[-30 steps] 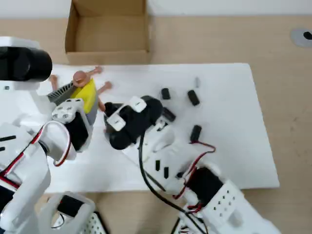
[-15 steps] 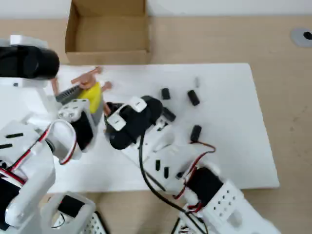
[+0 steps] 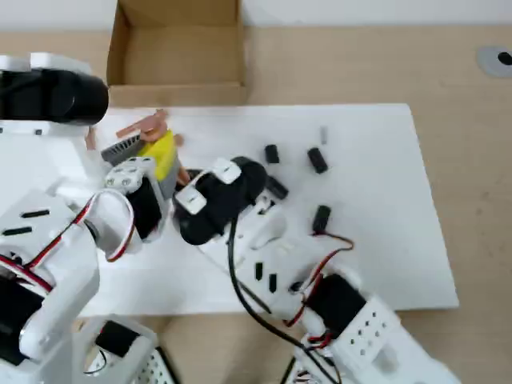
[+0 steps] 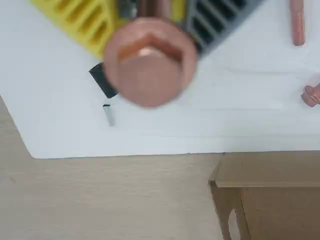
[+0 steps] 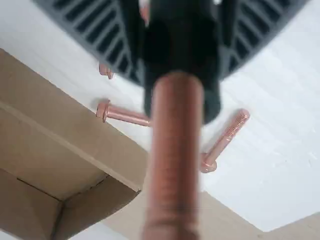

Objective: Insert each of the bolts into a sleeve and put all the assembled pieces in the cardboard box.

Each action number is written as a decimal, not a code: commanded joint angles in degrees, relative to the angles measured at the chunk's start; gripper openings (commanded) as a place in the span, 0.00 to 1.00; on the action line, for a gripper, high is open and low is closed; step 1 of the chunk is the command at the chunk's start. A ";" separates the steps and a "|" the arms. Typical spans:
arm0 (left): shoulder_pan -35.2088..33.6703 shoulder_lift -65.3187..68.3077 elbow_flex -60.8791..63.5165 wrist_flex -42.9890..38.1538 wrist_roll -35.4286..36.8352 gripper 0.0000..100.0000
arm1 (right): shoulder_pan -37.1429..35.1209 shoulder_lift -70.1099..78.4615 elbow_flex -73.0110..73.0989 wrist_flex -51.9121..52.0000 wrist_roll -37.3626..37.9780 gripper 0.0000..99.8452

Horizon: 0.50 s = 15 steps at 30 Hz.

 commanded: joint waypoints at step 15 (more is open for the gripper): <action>-5.10 -6.55 7.21 -6.68 -1.23 0.01 | 0.84 -16.40 6.11 -1.05 0.09 0.01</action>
